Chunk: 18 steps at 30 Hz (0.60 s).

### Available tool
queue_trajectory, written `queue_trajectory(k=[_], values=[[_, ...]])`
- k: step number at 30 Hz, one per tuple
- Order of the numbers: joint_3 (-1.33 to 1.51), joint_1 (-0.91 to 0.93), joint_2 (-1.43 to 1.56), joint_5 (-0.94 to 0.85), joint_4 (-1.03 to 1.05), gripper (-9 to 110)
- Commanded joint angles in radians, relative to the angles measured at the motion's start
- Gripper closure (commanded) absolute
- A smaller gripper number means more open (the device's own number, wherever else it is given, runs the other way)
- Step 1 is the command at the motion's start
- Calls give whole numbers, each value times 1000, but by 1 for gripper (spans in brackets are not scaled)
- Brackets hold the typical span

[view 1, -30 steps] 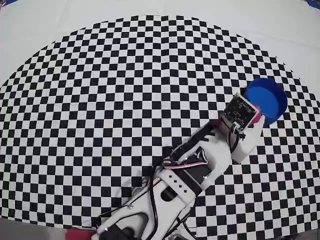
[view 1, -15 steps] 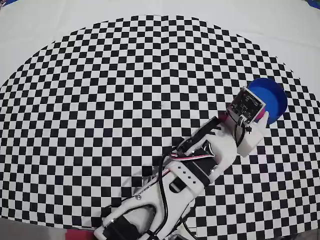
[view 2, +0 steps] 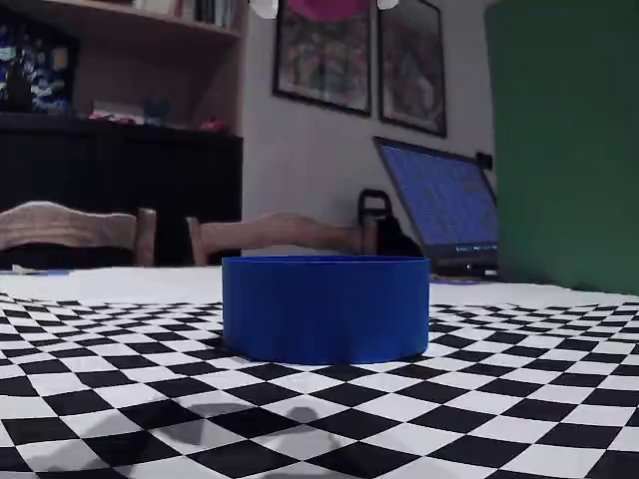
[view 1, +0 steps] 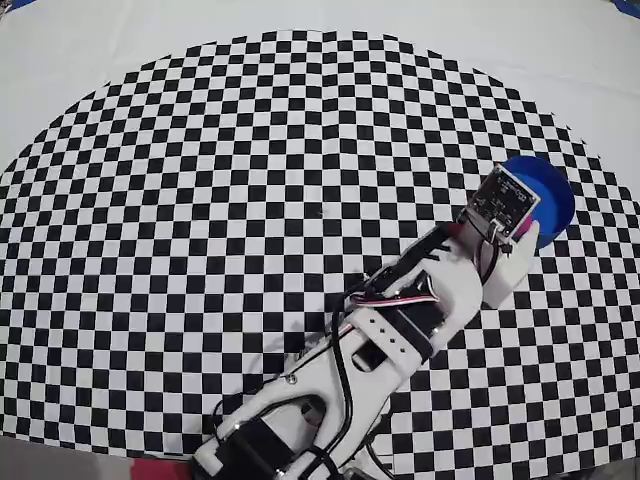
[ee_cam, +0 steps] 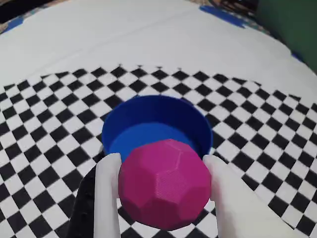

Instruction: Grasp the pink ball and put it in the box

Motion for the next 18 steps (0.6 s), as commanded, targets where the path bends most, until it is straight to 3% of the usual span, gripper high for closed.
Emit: queue_trajectory(k=[1,18], values=[[-64,2,-17,6,-18,101],[-161,9,-167,6,-46,101]])
